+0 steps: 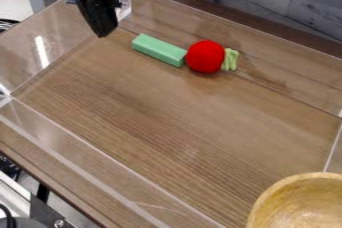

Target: Move the red fruit to the left

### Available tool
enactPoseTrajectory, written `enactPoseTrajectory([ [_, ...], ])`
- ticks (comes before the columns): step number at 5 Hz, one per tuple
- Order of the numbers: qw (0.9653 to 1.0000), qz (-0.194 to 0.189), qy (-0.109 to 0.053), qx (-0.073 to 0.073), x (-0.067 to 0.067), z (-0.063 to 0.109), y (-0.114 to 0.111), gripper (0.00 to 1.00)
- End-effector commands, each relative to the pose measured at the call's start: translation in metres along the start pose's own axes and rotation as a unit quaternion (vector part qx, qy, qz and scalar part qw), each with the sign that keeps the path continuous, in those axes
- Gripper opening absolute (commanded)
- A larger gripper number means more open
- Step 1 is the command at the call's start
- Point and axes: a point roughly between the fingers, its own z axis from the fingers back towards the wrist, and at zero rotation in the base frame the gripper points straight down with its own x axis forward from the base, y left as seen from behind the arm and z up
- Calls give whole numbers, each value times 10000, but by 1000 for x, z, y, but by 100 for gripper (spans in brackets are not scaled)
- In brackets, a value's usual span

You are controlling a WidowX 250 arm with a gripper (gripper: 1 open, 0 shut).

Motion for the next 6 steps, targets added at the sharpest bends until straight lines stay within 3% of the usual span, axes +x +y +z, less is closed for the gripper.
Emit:
enactPoseTrajectory([
  [1,9993,-362,-91,9,4,1,-1,0],
  [2,9980,-625,-37,-89,4,-5,-3,0],
  [3,9997,-128,-181,-89,7,-5,-3,0],
  [4,9991,288,-316,-70,9,-3,-3,0],
  [5,9987,343,-357,-88,8,8,-8,0],
  [6,9991,342,-263,-26,-2,8,-2,0],
])
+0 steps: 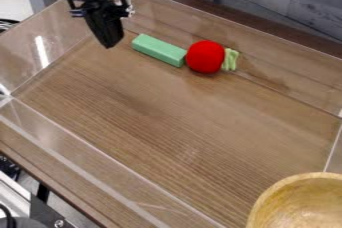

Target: Move the red fruit to the left

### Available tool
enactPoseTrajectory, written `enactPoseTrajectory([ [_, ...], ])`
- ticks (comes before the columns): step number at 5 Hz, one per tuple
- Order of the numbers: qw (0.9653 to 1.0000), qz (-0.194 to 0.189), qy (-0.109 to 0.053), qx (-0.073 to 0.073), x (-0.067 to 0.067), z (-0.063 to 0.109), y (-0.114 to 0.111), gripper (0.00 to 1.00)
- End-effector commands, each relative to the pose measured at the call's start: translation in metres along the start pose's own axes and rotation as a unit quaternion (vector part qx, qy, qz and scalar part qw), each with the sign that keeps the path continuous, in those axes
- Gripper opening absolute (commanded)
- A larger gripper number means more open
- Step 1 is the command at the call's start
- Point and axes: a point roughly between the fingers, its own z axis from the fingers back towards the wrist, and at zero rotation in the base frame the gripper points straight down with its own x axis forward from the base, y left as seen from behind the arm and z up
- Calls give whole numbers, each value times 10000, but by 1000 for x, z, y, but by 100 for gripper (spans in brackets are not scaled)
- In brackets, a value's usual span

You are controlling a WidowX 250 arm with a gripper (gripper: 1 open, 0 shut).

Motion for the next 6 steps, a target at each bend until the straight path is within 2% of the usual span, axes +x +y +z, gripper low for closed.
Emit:
enactPoseTrajectory([
  [1,9995,-112,-188,246,-6,18,4,0],
  [3,9991,-55,17,409,-17,9,21,0],
  [5,9977,290,147,587,-24,-12,41,0],
  [6,9974,162,260,654,-20,-18,46,0],
])
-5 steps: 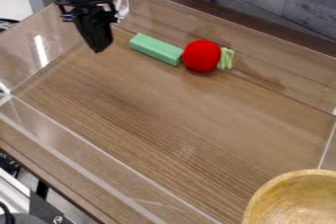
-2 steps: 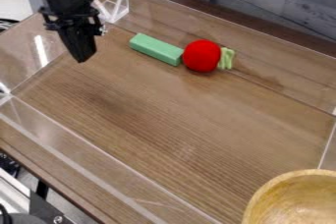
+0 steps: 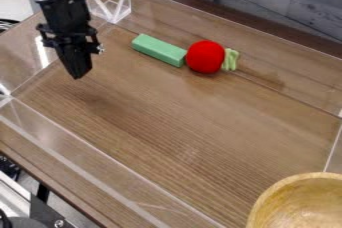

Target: Move the red fruit to the left

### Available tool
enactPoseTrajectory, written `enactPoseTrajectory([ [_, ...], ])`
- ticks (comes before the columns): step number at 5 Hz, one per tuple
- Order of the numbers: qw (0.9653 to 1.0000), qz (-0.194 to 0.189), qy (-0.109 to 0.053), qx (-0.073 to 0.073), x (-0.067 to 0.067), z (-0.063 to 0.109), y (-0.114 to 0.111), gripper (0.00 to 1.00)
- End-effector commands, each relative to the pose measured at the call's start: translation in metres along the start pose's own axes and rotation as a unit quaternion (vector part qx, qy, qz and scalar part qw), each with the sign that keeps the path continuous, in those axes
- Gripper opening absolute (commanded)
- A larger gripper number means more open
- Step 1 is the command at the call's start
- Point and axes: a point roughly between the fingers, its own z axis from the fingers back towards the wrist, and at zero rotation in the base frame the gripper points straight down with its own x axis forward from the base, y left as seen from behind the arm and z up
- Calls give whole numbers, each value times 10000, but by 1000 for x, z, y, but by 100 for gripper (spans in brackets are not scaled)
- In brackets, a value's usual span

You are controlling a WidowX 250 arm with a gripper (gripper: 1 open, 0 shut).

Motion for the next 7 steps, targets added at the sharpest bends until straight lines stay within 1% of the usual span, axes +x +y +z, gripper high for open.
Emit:
enactPoseTrajectory([
  [1,9995,-179,-109,226,14,10,4,100],
  [3,9986,-405,74,333,17,1,8,100],
  [4,9975,-586,39,394,24,2,-6,100],
  [5,9966,-711,-13,420,33,2,-20,100],
  [6,9958,-822,-93,386,39,5,-30,100],
  [7,9971,-644,-171,381,34,14,-38,100],
])
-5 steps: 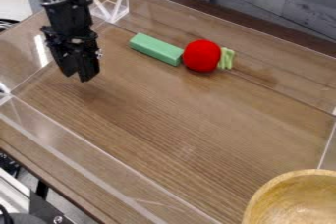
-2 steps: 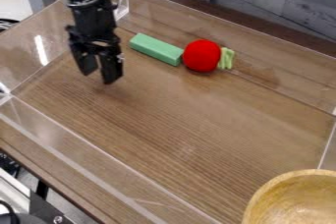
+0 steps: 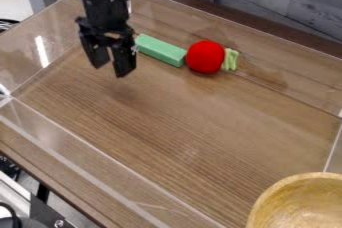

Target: Move the red fruit to the left

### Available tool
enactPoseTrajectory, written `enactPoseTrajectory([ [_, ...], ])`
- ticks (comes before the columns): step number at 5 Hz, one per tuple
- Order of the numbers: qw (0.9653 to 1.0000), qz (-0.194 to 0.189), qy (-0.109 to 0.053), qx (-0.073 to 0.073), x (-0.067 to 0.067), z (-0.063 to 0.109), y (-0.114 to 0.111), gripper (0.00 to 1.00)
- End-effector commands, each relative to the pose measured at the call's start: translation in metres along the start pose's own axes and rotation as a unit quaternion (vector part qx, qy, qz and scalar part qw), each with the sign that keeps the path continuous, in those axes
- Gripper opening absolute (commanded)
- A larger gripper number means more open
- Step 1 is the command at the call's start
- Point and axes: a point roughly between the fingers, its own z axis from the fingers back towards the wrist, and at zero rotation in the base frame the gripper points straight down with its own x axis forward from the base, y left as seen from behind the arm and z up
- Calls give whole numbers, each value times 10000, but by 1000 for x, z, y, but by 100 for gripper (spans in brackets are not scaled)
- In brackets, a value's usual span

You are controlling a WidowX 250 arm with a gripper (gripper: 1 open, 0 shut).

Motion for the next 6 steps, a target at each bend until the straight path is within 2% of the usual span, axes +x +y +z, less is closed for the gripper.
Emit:
enactPoseTrajectory([
  [1,9993,89,-333,158,3,24,-16,100],
  [3,9966,576,-550,216,15,12,-43,100],
  [4,9955,663,-647,221,10,11,-48,100],
  [5,9942,823,-658,233,1,5,-41,100],
  [6,9962,557,-637,218,3,11,-43,100],
])
